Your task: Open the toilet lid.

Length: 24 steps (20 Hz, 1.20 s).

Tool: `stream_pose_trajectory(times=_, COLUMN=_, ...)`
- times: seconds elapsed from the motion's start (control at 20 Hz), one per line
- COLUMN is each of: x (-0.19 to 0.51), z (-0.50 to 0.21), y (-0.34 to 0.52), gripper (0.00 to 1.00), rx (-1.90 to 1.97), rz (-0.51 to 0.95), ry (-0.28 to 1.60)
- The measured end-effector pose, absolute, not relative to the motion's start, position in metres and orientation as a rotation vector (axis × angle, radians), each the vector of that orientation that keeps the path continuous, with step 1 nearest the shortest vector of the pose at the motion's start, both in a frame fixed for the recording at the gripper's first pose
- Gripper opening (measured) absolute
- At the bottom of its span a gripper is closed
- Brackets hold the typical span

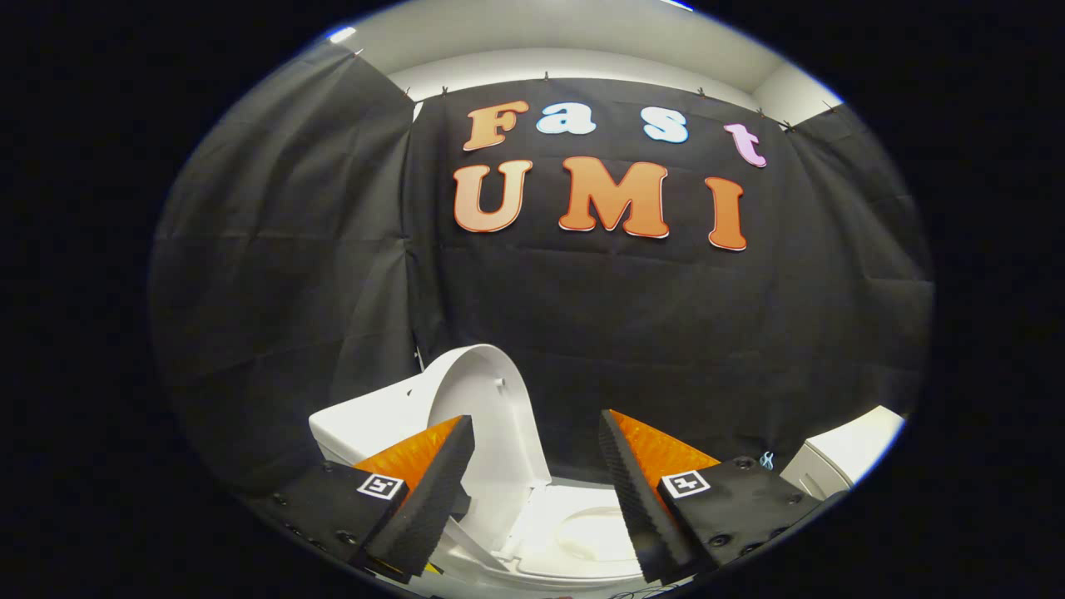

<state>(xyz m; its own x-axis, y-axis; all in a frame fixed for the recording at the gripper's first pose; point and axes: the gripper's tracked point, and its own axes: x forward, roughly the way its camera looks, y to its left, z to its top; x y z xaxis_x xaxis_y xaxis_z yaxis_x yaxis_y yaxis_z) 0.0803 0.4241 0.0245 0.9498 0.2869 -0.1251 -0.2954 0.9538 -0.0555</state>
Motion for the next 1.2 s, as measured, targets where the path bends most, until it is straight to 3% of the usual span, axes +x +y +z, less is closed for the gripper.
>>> stream_pose_trajectory(times=0.5, x=0.089, z=0.075, y=0.248, gripper=0.97, rx=-0.030, rz=0.179, ry=0.061)
stream_pose_trajectory(times=1.2, x=0.061, z=0.041, y=0.048, gripper=0.96, rx=0.001, rz=0.005, ry=-0.009)
